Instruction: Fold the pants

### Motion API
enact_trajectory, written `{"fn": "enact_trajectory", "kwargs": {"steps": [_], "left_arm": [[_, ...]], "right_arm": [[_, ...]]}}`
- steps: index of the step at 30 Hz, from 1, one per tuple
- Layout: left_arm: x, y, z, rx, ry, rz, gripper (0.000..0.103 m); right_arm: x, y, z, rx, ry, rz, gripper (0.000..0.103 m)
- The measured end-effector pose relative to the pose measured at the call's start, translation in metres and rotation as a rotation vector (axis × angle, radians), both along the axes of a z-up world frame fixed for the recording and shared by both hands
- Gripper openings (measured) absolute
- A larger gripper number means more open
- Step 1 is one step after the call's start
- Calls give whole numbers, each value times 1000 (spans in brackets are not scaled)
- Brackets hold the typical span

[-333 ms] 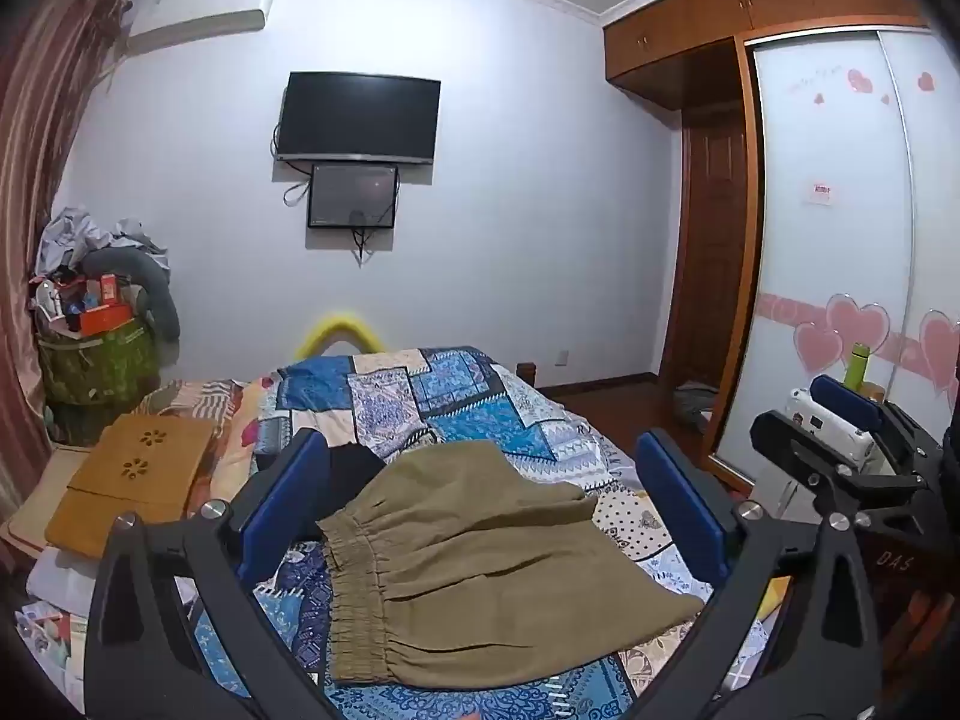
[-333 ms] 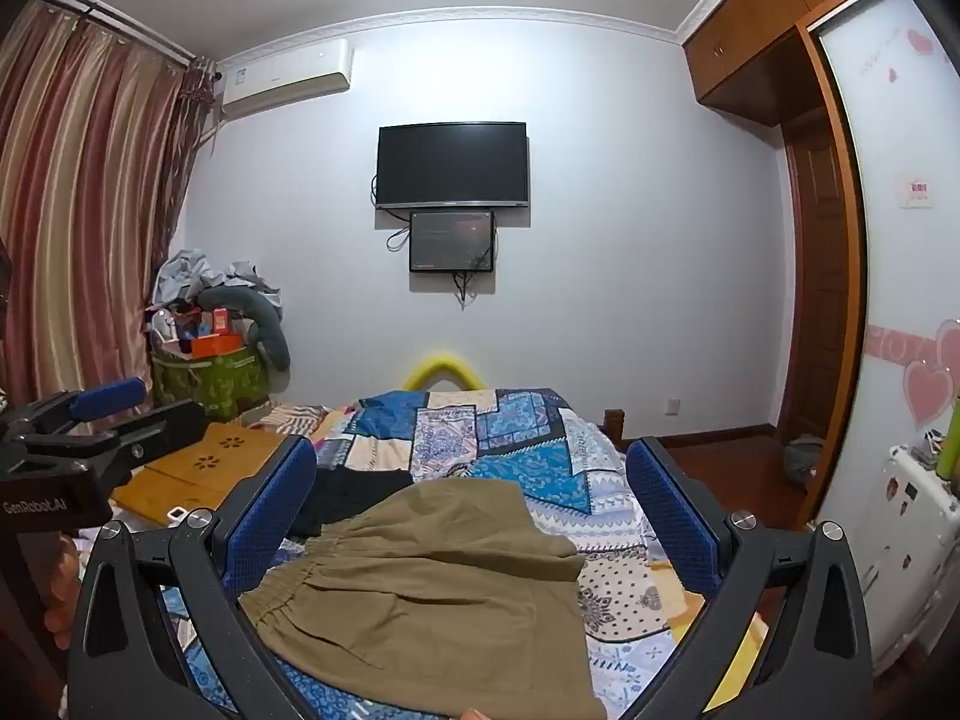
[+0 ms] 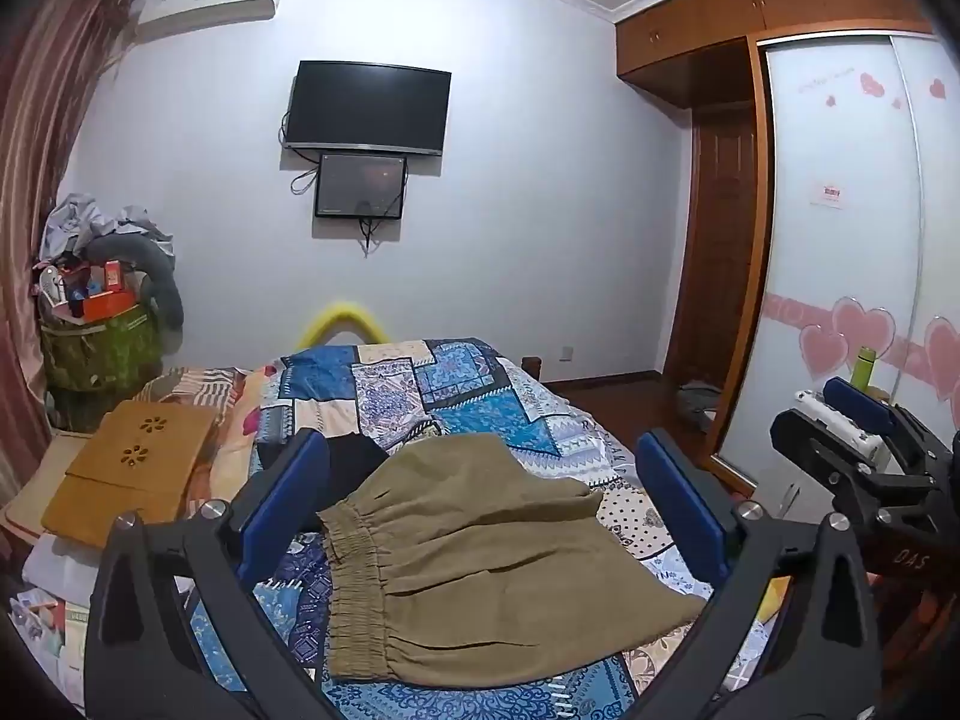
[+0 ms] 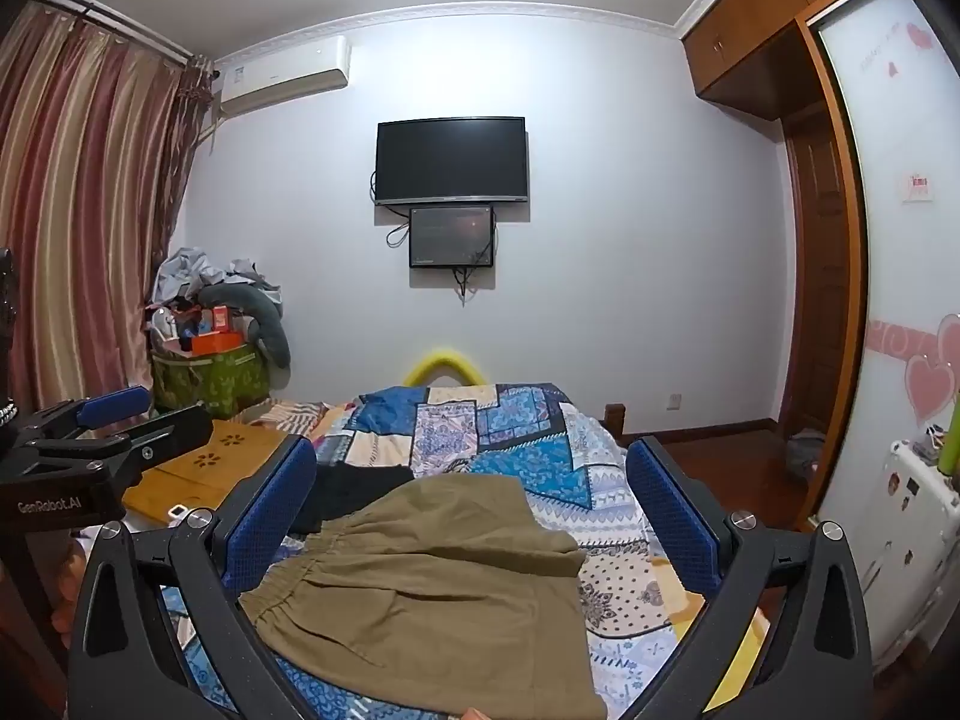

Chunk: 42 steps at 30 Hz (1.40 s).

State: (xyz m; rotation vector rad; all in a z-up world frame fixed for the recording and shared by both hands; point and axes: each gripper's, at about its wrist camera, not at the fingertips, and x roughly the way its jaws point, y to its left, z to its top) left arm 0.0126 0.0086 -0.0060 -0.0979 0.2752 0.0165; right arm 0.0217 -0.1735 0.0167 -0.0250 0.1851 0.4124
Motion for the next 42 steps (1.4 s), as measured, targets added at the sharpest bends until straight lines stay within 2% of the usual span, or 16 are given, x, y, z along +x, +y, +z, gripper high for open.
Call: {"fn": "enact_trajectory", "kwargs": {"steps": [9,42], "left_arm": [[1,-9,0,27,-13,12,103],[-1,-7,-3,39,-13,22,103]], "right_arm": [[8,0,-4,9,15,1,103],[9,3,-4,16,20,18,103]]}}
